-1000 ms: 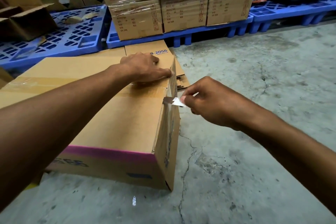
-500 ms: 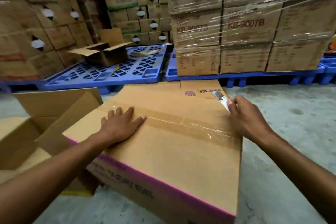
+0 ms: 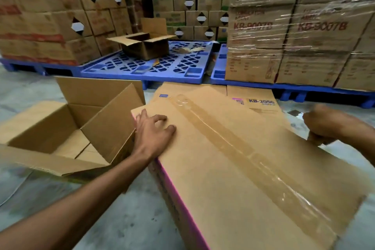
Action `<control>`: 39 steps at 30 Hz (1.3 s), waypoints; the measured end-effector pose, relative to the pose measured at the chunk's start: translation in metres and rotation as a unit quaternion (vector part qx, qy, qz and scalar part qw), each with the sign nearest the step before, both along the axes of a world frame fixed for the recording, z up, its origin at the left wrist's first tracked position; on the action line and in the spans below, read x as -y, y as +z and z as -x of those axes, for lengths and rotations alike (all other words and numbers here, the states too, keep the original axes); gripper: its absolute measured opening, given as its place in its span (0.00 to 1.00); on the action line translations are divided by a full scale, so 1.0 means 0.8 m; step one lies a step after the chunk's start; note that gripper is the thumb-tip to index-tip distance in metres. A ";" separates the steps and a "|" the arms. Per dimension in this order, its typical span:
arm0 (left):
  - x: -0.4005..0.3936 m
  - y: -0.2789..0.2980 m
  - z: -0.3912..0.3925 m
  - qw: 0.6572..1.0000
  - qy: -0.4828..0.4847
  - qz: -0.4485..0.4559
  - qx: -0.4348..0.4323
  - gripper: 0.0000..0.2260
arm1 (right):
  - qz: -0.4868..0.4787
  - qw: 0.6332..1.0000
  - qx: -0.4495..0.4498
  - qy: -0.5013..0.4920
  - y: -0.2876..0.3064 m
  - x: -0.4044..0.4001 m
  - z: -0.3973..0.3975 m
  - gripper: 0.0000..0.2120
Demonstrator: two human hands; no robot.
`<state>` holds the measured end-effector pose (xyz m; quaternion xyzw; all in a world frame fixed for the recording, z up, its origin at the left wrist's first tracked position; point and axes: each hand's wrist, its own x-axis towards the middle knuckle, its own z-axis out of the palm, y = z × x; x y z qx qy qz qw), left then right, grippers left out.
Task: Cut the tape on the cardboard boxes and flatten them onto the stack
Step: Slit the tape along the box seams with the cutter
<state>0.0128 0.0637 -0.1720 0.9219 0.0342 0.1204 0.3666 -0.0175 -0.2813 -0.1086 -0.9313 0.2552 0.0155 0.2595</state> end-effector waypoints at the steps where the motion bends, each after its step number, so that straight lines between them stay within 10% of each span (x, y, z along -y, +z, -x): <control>1: 0.008 0.005 -0.007 1.000 -0.015 0.011 0.000 0.19 | -0.027 1.000 -0.009 -0.001 0.010 -0.001 0.012 0.13; 9: 0.031 -0.014 -0.033 0.962 0.047 0.249 -0.102 0.52 | -0.062 0.997 0.042 -0.012 -0.018 -0.009 0.020 0.15; 14: 0.013 0.016 -0.023 0.964 0.021 0.256 -0.070 0.40 | -0.068 0.997 0.040 0.000 0.002 -0.032 0.030 0.16; 22: 0.059 0.150 -0.075 0.982 -0.152 0.110 0.013 0.39 | -0.190 0.980 0.048 -0.010 0.056 -0.014 0.094 0.15; 27: 0.081 0.099 -0.063 0.991 -0.098 -0.047 -0.076 0.36 | -0.249 0.939 0.228 -0.063 0.053 0.000 0.077 0.14; 32: 0.038 0.030 -0.050 0.984 -0.021 -0.080 -0.161 0.40 | -0.324 0.910 0.228 -0.121 -0.042 -0.042 0.049 0.18; 39: 0.038 0.047 -0.071 0.991 -0.034 -0.125 -0.030 0.43 | -0.323 0.881 0.304 -0.167 -0.038 -0.070 0.069 0.15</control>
